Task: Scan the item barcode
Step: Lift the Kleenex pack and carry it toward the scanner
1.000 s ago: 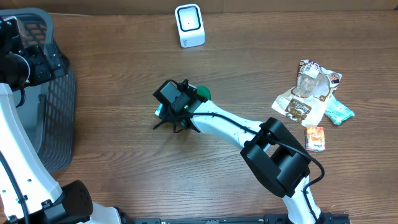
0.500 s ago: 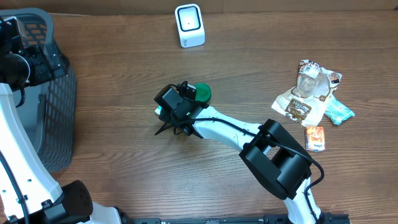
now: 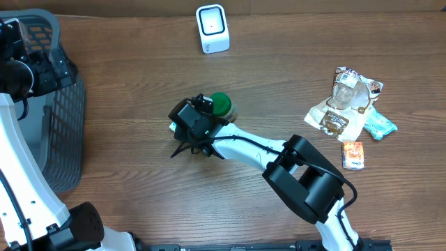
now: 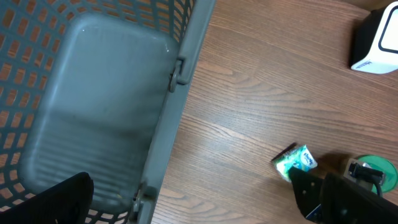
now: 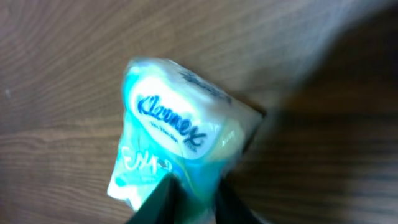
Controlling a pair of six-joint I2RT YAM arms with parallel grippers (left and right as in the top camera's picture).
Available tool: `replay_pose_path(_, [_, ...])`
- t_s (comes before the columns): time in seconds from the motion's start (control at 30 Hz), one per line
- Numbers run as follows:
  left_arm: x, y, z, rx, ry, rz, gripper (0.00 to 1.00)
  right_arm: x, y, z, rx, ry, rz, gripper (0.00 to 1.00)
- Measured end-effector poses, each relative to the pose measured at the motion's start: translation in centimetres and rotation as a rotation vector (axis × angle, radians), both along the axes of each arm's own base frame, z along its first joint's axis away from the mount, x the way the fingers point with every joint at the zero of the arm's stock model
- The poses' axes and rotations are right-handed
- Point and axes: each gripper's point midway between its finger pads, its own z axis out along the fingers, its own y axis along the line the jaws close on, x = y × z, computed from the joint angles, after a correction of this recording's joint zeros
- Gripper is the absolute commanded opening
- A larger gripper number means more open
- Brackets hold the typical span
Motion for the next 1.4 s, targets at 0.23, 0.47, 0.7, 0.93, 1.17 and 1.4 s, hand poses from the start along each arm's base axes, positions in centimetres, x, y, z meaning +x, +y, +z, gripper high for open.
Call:
replay_pose_path(0.23, [0.0,0.0,0.0,0.0,0.0,0.0,1.0,0.3,-0.1,0.1,0.039,0.04,0.084,0.04])
replay_pose_path(0.47, [0.0,0.0,0.0,0.0,0.0,0.0,1.0,-0.2,-0.7,0.8,0.071,0.07,0.285,0.04])
replay_pose_path(0.7, [0.0,0.0,0.0,0.0,0.0,0.0,1.0,-1.4,-1.2,6.5,0.298,0.071,0.55,0.04])
replay_pose_path(0.93, [0.0,0.0,0.0,0.0,0.0,0.0,0.99,-1.4,-4.6,21.9,0.642,-0.15,0.747,0.04])
replay_pose_path(1.17, [0.0,0.0,0.0,0.0,0.0,0.0,1.0,-1.8,-9.5,28.0,0.862,-0.224,0.862,0.04])
replay_pose_path(1.4, [0.0,0.0,0.0,0.0,0.0,0.0,1.0,-2.7,-11.9,30.0,0.994,-0.197,0.929,0.04])
